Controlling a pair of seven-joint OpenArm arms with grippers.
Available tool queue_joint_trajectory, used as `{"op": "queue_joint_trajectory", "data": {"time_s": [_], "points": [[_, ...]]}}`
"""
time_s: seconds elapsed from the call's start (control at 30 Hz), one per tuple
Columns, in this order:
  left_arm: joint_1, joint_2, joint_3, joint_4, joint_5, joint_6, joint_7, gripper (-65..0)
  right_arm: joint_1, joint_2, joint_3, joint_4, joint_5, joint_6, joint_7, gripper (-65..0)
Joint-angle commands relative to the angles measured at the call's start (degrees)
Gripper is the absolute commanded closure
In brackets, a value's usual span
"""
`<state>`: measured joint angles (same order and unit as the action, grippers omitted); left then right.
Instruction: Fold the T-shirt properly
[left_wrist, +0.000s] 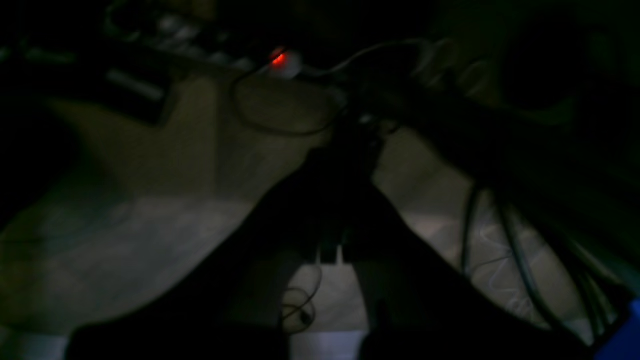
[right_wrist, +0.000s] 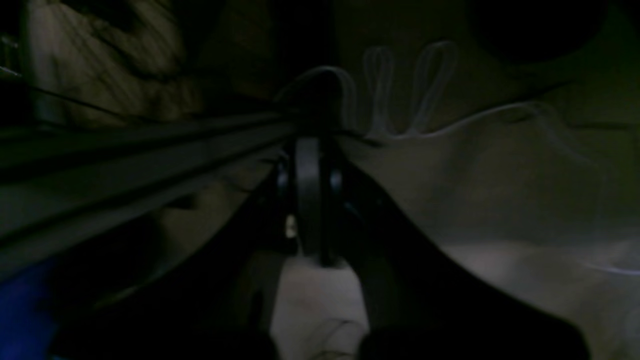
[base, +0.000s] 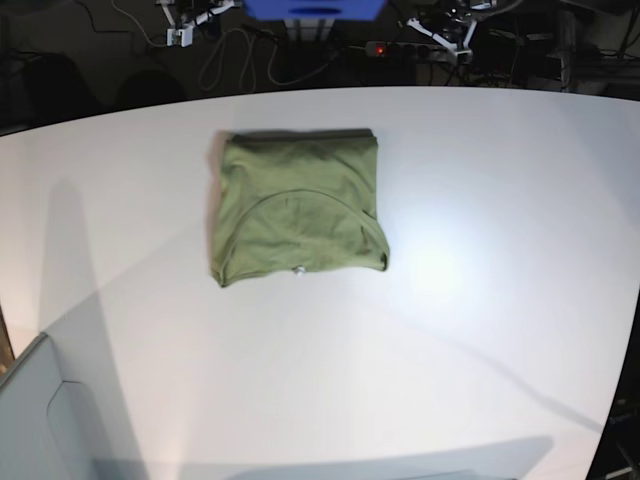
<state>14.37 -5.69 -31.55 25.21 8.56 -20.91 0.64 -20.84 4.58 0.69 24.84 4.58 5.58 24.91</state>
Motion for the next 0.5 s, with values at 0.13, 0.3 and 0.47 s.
{"op": "queue_joint_trajectory", "data": {"time_s": [0.13,0.3,0.47], "points": [[-1.32,-0.42,7.15,-0.20,-0.43,3.46,-0.25,0.0,0.14,0.12,-8.82,0.26,0.12,-23.03,0.90,0.0],[-1.40,-0.06,11.73,-0.20,-0.69,7.24,-0.42,0.0,3.92,-1.19,-18.40,-3.79,0.21,-36.57,-3.24,0.0],[-1.58,0.11,11.99,-0.20,-0.69,7.32,-0.42,0.0,6.82,-4.01,-21.74,-8.88,0.21,-36.93,-4.11,0.0]]}}
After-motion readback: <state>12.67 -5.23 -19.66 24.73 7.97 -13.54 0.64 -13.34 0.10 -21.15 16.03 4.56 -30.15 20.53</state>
